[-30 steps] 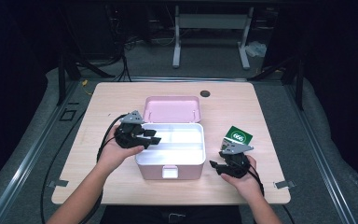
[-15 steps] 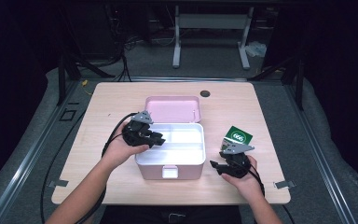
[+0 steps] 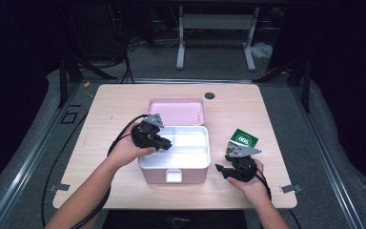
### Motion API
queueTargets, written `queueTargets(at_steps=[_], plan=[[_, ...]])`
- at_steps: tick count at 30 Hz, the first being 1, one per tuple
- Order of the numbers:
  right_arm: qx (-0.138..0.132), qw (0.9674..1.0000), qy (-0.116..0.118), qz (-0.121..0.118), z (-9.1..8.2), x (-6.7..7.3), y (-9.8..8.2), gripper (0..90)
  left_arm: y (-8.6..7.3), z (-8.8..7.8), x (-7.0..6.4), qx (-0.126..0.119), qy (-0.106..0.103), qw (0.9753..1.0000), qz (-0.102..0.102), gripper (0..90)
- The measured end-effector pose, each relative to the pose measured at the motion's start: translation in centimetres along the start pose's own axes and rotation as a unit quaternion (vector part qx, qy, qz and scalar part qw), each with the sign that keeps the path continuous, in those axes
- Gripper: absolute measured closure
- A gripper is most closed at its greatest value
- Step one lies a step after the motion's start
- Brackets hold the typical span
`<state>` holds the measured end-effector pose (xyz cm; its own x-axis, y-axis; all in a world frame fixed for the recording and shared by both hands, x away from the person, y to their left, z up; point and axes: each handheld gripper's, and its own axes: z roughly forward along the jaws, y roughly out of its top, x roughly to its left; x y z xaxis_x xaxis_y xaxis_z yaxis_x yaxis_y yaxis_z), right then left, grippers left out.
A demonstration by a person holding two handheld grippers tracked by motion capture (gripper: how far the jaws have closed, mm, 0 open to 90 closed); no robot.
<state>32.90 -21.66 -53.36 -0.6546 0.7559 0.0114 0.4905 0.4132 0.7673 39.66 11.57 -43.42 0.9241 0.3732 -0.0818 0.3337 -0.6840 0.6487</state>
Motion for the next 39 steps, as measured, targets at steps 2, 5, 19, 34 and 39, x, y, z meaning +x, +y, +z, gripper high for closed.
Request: queueTargets(at_steps=[2, 5, 19, 34, 39], plan=[[0.0, 1.0, 0.001, 0.0, 0.0, 0.0, 0.0, 43.5, 0.2, 0.1, 0.1, 0.007, -0.005, 1.0, 0.004, 80.3], [0.002, 1.0, 0.003, 0.0, 0.0, 0.0, 0.0, 43.5, 0.4, 0.2, 0.1, 0.015, -0.009, 0.9998, 0.01, 80.8], [0.0, 1.0, 0.004, 0.0, 0.2, 0.1, 0.0, 43.5, 2.3, 0.8, 0.4, 0.091, -0.024, 0.9928, 0.073, 83.1], [0.002, 0.9999, 0.01, 0.0, 0.2, 0.0, 0.0, 43.5, 5.4, 2.4, 0.1, 0.219, -0.039, 0.9635, 0.149, 86.0], [0.002, 0.9999, 0.011, 0.0, 0.2, 0.0, 0.0, 43.5, 5.7, 2.7, 0.1, 0.234, -0.044, 0.959, 0.154, 86.1]])
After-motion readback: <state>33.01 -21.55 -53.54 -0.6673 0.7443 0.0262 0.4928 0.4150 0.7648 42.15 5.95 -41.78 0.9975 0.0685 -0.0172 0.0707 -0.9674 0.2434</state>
